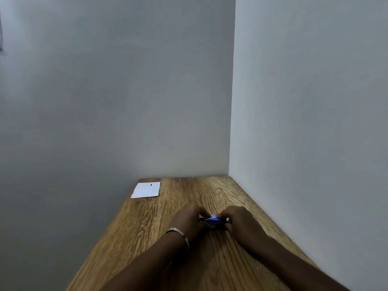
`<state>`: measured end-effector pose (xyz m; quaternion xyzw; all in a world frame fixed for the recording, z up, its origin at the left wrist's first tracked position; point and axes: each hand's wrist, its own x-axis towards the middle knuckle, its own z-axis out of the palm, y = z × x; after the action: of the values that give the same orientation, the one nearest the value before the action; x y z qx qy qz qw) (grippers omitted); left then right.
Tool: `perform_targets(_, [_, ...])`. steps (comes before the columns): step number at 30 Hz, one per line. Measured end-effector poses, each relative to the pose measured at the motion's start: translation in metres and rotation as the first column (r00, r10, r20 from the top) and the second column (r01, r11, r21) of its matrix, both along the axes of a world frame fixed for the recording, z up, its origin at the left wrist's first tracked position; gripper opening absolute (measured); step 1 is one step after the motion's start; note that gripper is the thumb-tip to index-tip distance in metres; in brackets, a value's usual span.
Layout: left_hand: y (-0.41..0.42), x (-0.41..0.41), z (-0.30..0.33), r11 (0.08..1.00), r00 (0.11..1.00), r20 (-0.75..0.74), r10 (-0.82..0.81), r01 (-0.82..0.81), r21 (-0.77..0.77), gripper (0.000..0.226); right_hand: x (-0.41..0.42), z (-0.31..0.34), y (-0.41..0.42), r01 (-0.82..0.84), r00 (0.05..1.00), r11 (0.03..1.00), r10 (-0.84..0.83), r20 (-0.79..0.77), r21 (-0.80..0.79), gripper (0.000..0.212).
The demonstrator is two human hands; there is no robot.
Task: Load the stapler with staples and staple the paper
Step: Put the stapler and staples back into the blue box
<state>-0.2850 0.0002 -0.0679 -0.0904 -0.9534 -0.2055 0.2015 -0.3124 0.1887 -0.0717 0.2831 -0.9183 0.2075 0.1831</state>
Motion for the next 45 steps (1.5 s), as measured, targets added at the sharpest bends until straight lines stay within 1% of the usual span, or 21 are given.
perform_targets(10, [-0.013,-0.108,-0.004,0.995,0.996,0.0,0.088,-0.088,0.044,0.024,-0.103,-0.007,-0.027,0.071,0.997,0.997,-0.073,-0.038,-0.036,0.031])
perform_targets(15, [-0.016,-0.161,-0.004,0.993,0.992,-0.038,0.118,-0.119,-0.026,0.027,-0.156,-0.01,-0.035,0.093,0.994,0.995,-0.095,-0.055,-0.03,0.027])
perform_targets(21, [-0.02,-0.215,-0.006,0.985,0.986,-0.062,0.157,-0.161,-0.054,0.023,-0.208,-0.012,-0.045,0.111,0.991,0.992,-0.115,-0.069,-0.058,0.028])
perform_targets(28, [-0.029,-0.254,-0.003,0.979,0.982,-0.084,0.17,-0.178,-0.104,0.023,-0.247,-0.014,-0.059,0.104,0.986,0.994,-0.109,-0.128,-0.039,0.023])
perform_targets(34, [-0.036,-0.267,-0.003,0.984,0.984,-0.057,0.166,-0.169,-0.048,0.02,-0.259,-0.015,-0.063,0.092,0.985,0.995,-0.096,-0.14,-0.032,0.026])
perform_targets(36, [-0.037,-0.267,-0.005,0.985,0.984,-0.057,0.167,-0.169,-0.033,0.022,-0.26,-0.015,-0.062,0.091,0.986,0.995,-0.096,-0.134,-0.043,0.029])
perform_targets(41, [-0.037,-0.265,-0.005,0.989,0.988,-0.044,0.145,-0.147,-0.032,0.037,-0.255,-0.014,-0.062,0.082,0.988,0.995,-0.088,-0.124,-0.05,0.035])
perform_targets(43, [-0.036,-0.264,-0.006,0.989,0.989,-0.035,0.144,-0.145,-0.04,0.047,-0.255,-0.015,-0.061,0.087,0.988,0.995,-0.093,-0.121,-0.048,0.041])
perform_targets(45, [-0.036,-0.262,-0.007,0.988,0.989,-0.017,0.148,-0.149,-0.045,0.062,-0.255,-0.016,-0.061,0.097,0.988,0.994,-0.101,-0.12,-0.042,0.047])
